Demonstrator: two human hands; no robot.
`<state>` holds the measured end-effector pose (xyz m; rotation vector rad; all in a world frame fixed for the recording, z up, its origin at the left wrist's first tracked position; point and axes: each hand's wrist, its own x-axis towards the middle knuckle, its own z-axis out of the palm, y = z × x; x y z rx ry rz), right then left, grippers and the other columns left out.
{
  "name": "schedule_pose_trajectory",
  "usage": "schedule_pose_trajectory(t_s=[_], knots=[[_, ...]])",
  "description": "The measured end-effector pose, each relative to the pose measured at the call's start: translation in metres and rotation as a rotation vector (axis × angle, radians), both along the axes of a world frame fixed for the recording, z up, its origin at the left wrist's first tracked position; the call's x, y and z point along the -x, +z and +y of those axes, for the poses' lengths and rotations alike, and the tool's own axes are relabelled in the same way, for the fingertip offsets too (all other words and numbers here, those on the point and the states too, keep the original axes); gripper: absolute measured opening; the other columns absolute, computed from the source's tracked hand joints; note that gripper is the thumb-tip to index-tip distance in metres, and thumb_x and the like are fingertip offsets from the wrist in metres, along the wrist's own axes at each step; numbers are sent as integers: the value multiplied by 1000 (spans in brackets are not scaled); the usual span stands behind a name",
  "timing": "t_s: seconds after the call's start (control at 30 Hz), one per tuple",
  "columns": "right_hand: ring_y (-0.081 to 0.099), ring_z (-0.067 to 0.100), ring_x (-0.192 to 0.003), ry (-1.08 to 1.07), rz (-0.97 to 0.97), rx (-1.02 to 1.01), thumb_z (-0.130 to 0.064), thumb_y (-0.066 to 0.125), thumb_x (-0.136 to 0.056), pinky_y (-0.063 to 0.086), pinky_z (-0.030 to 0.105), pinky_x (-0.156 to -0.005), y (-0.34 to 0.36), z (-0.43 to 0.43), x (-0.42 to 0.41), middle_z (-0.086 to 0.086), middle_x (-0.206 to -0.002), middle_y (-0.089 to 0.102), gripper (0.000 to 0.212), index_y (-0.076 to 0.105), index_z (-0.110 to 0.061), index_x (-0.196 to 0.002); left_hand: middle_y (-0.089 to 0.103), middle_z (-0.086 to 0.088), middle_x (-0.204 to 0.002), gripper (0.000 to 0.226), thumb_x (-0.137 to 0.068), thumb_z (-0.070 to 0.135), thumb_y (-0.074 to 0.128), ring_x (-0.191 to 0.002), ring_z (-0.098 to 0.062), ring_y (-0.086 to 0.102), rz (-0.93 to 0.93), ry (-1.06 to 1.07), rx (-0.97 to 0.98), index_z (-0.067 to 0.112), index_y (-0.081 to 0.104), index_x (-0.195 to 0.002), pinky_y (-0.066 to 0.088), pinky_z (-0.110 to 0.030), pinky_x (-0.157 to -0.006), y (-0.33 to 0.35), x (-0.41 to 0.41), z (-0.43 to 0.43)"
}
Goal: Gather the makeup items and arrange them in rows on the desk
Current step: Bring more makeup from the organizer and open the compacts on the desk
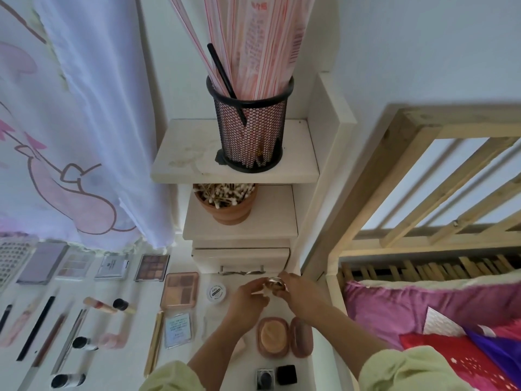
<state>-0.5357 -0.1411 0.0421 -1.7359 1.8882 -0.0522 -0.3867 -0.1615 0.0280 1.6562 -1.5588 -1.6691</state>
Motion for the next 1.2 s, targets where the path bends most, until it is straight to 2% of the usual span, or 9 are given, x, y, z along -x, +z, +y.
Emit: schedule_pose_trajectory(t_s=[0.1,0.2,0.3,0.37,0.43,0.6,0.8,0.97,1.2], knots=[[60,23,-100,-78,-69,13,-35,50,-98,39,28,-72,1,0,2,6,-110,64,27,52,-13,-114,58,8,-112,53,-85,-1,63,-99,-10,60,34,-3,-44,19,54,-133,45,-10,-56,1,-3,1],[58,16,-85,-179,-170,37,-38,55,-96,36,22,-65,9,-2,5,0,-94,61,30,56,-13,-112,63,0,-120,55,-82,-1,68,-103,-11,62,105,30,-55,18,55,-132,51,-18,-77,2,-8,0],[61,16,-76,-259,-303,51,-44,57,-93,49,24,-67,20,-2,11,3,-85,64,37,60,-9,-103,71,1,-108,32,-88,15,67,-88,-7,66,217,102,-71,29,64,-117,52,-18,-73,9,-13,2],[67,15,-80,-328,-489,29,-41,59,-93,57,30,-73,29,1,12,8,-92,69,35,63,-9,-106,73,-2,-104,19,-92,26,63,-91,-14,68,330,179,-153,27,67,-111,55,-24,-81,17,-16,6],[69,11,-80,-375,-652,-5,-35,60,-94,58,24,-70,39,7,10,7,-95,71,28,64,-13,-111,73,-5,-105,21,-93,32,60,-98,-20,69,407,219,-188,22,67,-110,56,-30,-88,22,-19,10],[69,5,-73,-432,-762,-32,-35,58,-95,52,16,-57,54,19,5,3,-90,71,23,66,-14,-104,73,-5,-102,28,-91,32,62,-97,-18,70,462,301,-179,14,68,-112,57,-28,-80,35,-22,19],[68,6,-65,-453,-765,49,-31,62,-93,55,21,-62,61,25,5,8,-81,71,29,67,-3,-96,73,-8,-102,35,-89,34,63,-96,-23,71,466,307,-163,9,67,-113,58,-33,-81,47,-26,28],[66,13,-58,-459,-804,15,-28,61,-94,53,22,-59,65,34,7,7,-71,68,33,64,5,-99,73,-16,-97,36,-91,38,61,-84,-28,73,441,298,-171,6,65,-108,54,-26,-62,59,-21,38],[61,12,-52,-397,-831,13,-26,59,-95,48,21,-54,69,44,8,4,-61,68,26,60,-3,-83,71,-14,-76,39,-94,40,54,-60,-20,66,384,234,-104,5,65,-106,50,-22,-51,66,-21,45]])
